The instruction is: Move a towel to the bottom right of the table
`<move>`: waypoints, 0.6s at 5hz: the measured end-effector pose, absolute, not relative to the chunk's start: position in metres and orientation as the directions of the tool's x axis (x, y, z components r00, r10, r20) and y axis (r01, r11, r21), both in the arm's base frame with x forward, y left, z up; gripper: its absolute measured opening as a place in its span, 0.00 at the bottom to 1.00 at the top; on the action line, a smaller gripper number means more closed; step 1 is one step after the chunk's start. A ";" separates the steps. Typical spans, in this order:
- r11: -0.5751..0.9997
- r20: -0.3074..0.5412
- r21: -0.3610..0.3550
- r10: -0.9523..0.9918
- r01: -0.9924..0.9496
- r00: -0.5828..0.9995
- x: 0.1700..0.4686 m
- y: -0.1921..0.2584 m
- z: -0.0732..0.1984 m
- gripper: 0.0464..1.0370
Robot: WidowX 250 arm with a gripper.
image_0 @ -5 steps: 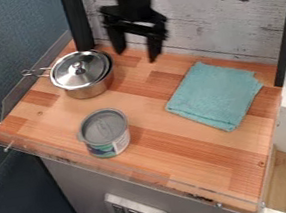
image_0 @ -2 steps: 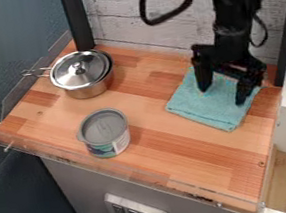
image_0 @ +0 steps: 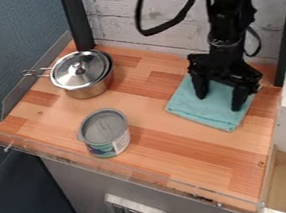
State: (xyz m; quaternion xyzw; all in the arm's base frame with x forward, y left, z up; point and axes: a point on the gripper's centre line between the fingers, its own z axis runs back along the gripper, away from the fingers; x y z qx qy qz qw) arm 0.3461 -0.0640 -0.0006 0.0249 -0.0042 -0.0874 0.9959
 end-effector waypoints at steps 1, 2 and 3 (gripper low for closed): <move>0.986 -0.064 0.001 -0.168 0.168 0.984 0.311 -0.056 0.002 0.96; 0.987 -0.106 -0.018 -0.160 0.159 0.981 0.282 -0.054 0.003 0.96; 0.986 -0.122 -0.035 -0.167 0.164 0.978 0.262 -0.053 0.003 0.96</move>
